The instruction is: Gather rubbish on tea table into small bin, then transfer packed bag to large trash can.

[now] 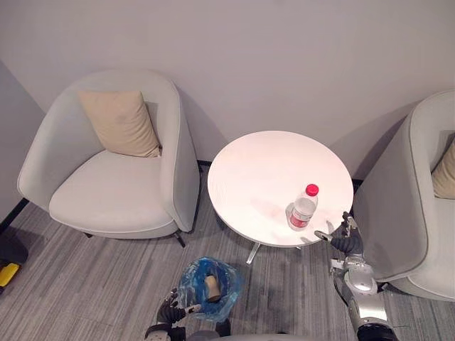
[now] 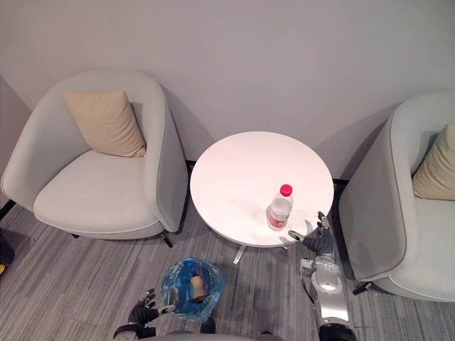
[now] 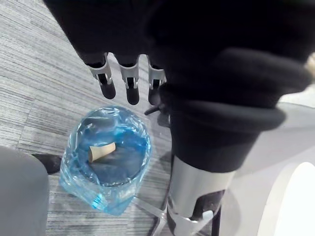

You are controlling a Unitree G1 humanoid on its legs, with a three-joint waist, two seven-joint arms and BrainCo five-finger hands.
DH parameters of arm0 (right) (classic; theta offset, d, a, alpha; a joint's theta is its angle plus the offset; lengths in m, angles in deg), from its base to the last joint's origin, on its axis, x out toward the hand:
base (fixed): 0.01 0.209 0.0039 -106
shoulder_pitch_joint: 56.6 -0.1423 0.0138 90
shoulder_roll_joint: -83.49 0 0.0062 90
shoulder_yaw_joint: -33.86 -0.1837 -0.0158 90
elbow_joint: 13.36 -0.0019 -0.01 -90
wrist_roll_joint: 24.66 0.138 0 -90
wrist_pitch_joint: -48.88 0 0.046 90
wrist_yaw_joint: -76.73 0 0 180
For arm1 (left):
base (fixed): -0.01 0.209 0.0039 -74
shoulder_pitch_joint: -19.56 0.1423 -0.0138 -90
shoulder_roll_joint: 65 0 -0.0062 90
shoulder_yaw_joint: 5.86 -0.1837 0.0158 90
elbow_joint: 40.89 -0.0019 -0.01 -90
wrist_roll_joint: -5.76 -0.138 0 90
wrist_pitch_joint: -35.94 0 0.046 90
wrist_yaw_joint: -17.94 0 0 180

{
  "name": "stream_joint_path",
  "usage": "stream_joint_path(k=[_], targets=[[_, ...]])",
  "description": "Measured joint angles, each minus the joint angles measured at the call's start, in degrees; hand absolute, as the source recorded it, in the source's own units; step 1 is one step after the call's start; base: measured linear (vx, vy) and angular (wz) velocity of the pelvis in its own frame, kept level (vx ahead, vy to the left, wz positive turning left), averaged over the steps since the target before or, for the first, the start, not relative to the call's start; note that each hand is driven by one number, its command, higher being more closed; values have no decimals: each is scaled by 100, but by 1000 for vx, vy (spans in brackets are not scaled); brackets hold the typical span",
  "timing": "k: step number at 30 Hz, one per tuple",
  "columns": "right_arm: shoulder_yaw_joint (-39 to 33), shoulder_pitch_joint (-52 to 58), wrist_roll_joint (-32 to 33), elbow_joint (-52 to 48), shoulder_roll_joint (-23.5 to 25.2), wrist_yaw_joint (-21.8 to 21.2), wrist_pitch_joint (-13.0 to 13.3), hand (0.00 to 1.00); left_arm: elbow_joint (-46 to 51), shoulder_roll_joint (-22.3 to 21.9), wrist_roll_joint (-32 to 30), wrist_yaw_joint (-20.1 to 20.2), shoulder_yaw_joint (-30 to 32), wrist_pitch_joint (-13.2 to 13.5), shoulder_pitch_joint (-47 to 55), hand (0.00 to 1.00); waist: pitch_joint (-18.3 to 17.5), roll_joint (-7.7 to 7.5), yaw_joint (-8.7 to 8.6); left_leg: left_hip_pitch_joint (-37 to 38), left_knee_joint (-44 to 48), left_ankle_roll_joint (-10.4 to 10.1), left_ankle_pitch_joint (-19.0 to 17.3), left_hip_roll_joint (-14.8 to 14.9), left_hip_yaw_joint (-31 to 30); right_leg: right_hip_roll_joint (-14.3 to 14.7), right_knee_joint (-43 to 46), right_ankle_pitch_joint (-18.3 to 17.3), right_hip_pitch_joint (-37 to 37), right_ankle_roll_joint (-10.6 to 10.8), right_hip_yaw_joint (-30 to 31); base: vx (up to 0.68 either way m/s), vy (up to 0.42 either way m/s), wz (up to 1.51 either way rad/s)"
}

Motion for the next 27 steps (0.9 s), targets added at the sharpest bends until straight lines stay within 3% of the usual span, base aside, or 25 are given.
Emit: stream_joint_path(k=[21,22,27], targets=[[287,-1118,32,266,-25,94,7,0,397,-5,11,110,-221,124,-13,0,424,58,45,-373,2,43,31,-81,-315,-51,-67,3,-132,11,-329,20,-7,8],[300,-1118,32,275,-25,94,6,100,402,-6,12,109,-221,126,-17,0,444,64,48,-373,2,43,31,-84,-317,-54,-65,3,-131,10,-332,0,0,0],[445,-1224,40,330,-30,162,14,100,493,-5,11,110,-242,127,-16,0,562,89,52,-400,1,43,32,-88,-330,-56,-60,-2,-192,8,-341,0,0,0]])
